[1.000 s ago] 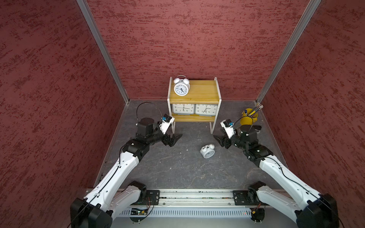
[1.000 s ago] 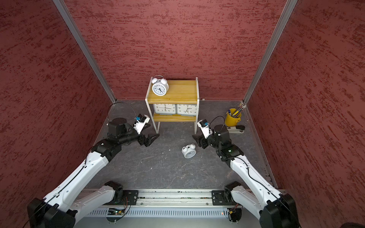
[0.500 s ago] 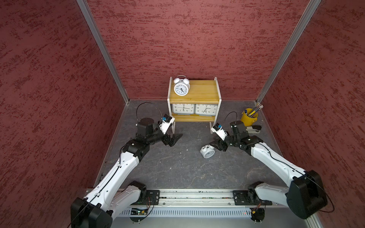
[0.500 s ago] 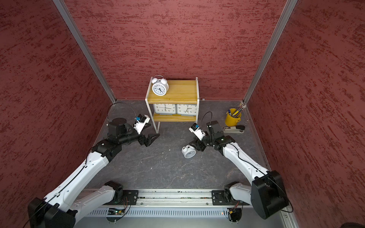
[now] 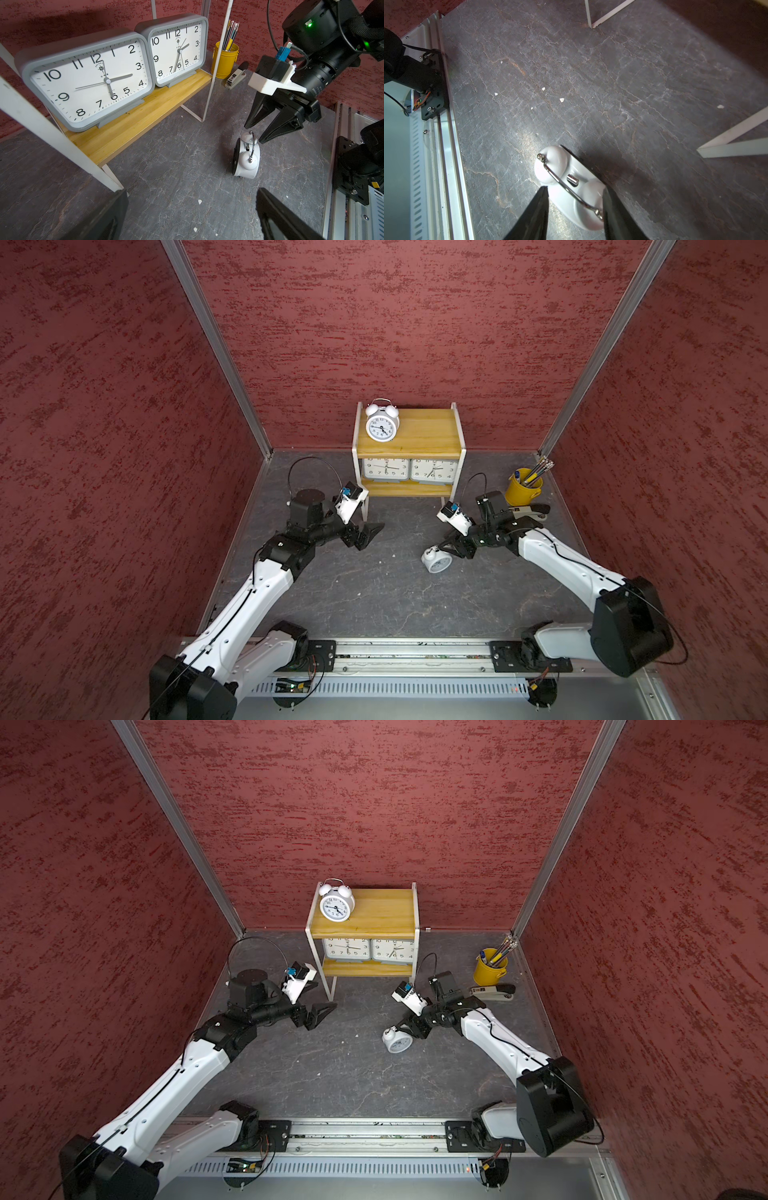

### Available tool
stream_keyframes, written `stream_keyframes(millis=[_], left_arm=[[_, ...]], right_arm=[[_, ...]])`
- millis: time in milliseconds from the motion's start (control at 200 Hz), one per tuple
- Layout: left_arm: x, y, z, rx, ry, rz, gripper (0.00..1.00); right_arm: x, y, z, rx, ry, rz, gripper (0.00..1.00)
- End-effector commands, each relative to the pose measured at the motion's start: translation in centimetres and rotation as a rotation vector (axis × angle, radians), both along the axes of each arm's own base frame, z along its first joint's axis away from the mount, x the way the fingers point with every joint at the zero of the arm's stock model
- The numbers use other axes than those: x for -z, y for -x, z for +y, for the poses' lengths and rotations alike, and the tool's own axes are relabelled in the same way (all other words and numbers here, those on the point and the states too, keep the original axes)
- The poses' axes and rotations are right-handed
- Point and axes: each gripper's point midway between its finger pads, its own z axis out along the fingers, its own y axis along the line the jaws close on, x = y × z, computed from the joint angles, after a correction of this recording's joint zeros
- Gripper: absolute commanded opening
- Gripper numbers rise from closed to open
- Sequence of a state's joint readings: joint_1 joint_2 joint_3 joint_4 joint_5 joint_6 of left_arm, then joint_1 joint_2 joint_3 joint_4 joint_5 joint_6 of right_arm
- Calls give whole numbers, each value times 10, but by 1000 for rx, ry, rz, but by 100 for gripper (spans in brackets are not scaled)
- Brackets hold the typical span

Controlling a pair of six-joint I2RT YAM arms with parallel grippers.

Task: Place the alarm clocks on the shelf by style
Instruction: Pick up the alarm from the center of the board.

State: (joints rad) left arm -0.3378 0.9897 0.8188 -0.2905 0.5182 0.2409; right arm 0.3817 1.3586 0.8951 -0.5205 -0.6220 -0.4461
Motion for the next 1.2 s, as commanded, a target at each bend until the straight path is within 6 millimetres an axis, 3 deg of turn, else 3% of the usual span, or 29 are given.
stream_keyframes(millis=[0,245,471,641,751,887,1067,1137,1192], left_arm=[[3,0,-1,9,-6,-3,99],[4,1,-1,9,-7,-1,99],[4,0,-1,8,-5,6,100],[2,5,-9,59,23,17,99],[4,5,-16,84,28,23,97],[10,11,-42,196,4,4,94],[17,30,-87,458,-87,-68,92],[20,33,-99,539,-110,-78,84],[19,30,-107,567,-124,-84,71]], right_arm=[[-5,0,6,-34,-8,5,40],[3,5,7,-52,-1,49,32],[2,9,5,-51,5,43,19],[-14,9,7,-54,-27,5,0],[-35,10,11,-69,-72,-42,0],[-67,13,21,-112,-148,-98,0],[-90,21,36,-197,-206,-102,0],[-94,24,42,-228,-213,-97,0],[-98,25,46,-246,-219,-94,0]])
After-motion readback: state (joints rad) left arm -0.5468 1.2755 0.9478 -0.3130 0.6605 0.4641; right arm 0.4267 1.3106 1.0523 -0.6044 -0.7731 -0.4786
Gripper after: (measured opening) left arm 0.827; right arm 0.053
